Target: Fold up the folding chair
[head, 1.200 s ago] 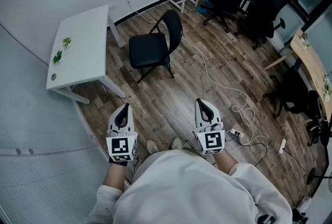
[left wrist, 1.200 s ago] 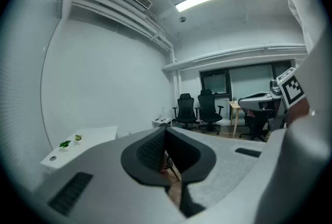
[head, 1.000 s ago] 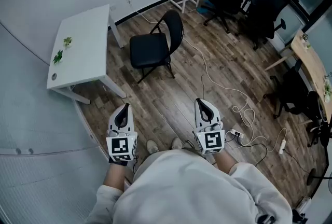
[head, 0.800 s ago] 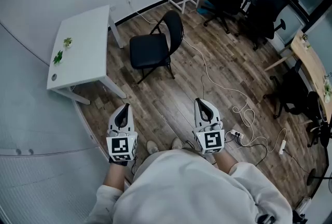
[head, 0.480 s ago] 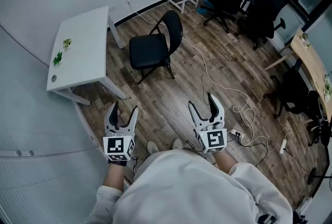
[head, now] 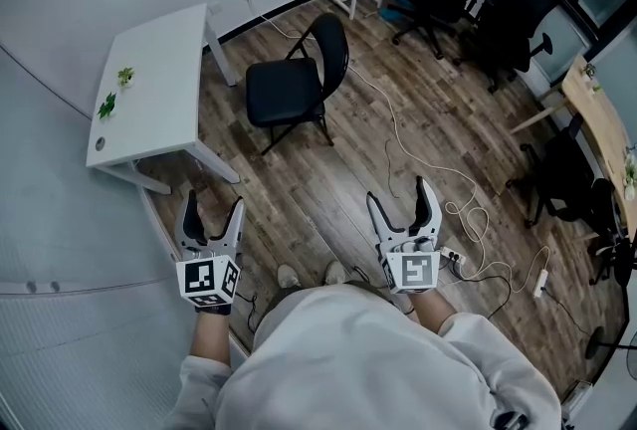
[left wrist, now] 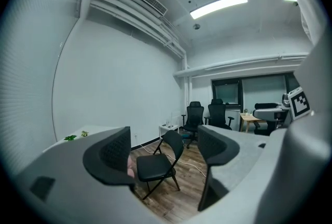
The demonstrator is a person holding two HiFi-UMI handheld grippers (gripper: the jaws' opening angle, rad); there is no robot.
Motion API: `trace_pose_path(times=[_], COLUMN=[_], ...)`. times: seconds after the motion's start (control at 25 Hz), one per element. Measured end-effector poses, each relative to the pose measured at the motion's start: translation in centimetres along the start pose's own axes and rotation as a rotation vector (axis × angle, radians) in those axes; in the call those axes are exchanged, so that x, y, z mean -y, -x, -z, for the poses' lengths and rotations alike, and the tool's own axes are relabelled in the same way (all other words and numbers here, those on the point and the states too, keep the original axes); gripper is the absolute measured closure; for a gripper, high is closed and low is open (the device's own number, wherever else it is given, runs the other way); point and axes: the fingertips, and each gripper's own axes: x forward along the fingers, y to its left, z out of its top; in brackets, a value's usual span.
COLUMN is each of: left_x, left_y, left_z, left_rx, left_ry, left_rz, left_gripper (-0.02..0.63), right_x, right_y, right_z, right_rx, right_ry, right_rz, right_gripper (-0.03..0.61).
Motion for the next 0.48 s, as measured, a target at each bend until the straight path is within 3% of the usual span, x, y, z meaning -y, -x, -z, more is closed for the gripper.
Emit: trace_pose_path(times=[0.48], left_x=[0.2], left_y=[-1.8], left_z=[2.5], left_rx=[-0.066], left_ry=[0.02], left_rz=[-0.045], left_gripper=[0.216], right_x=[0.2], right_y=[-3.6], right_z=[3.0], right_rx=[-0.05], right_ry=[-0.014], right_rz=[-0.11], right_gripper=[0.193])
